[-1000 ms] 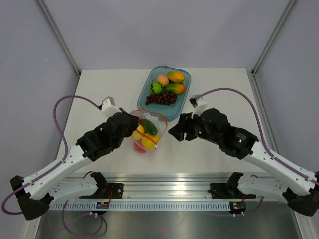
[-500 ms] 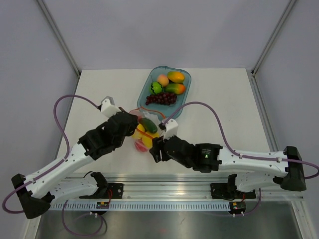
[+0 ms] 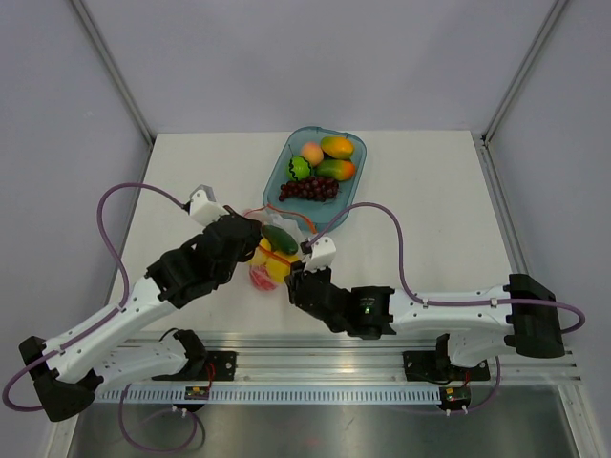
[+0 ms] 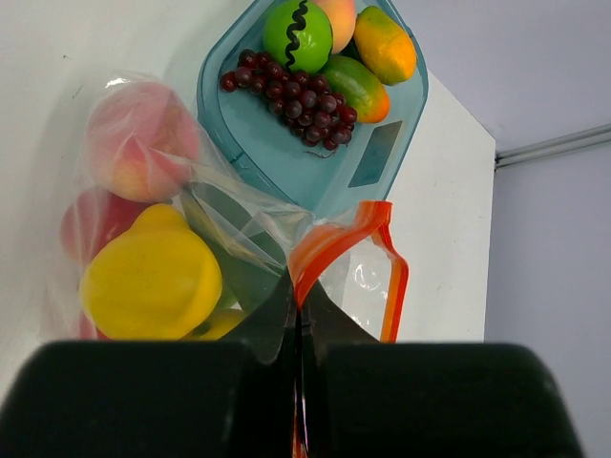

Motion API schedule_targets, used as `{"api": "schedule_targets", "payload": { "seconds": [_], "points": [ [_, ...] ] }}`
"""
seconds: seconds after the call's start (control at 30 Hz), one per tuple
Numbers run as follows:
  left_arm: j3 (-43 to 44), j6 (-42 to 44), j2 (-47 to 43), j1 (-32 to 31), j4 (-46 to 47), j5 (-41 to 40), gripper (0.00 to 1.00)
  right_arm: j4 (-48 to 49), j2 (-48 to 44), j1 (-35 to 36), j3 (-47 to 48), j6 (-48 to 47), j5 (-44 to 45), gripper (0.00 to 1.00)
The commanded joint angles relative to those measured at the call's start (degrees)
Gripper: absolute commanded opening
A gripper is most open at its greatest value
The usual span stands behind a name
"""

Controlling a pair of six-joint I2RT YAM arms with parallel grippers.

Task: Place the food in the zip-top bag and seal the zipper
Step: Zip the zipper food storage bag at the center of the board.

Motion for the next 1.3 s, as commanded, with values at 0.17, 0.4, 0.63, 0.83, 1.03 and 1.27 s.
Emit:
{"api": "schedule_targets", "payload": {
  "seconds": [0.17,0.4,0.63,0.83,1.03,1.27],
  "points": [
    [0.5,-2.1,-1.3,0.2,2.6,-2.4,0.00,12.4,-2.4,0.6,-2.4,-4.4,6.4,0.00],
    [-0.8,4.3,-3.3,0.2,5.9,0.9,0.35,23.0,-17.5,-0.5,-12.8,-24.4,0.5,0.00],
    [-0.6,12.5,-4.1,0.2,9.2,7.2,0.84,19.7,-32.5,-5.1,-17.6,-38.4,-13.1,0.00],
    [-1.7,32.4,-4.8,0.2,19.3,17.1,0.84,9.5,-39.0,-8.1,-16.5,-43.1,-19.1,0.00],
    [0.3,58.4,-4.1,0.2,23.4,36.7,0.79,1.6,-39.9,-9.0,-15.7,-40.6,-20.5,0.00],
    [5.6,71.2,-0.9,0.2,12.8,57.4,0.77,-9.4,-37.4,-9.0,-10.5,-37.4,-19.6,0.00]
  ]
}}
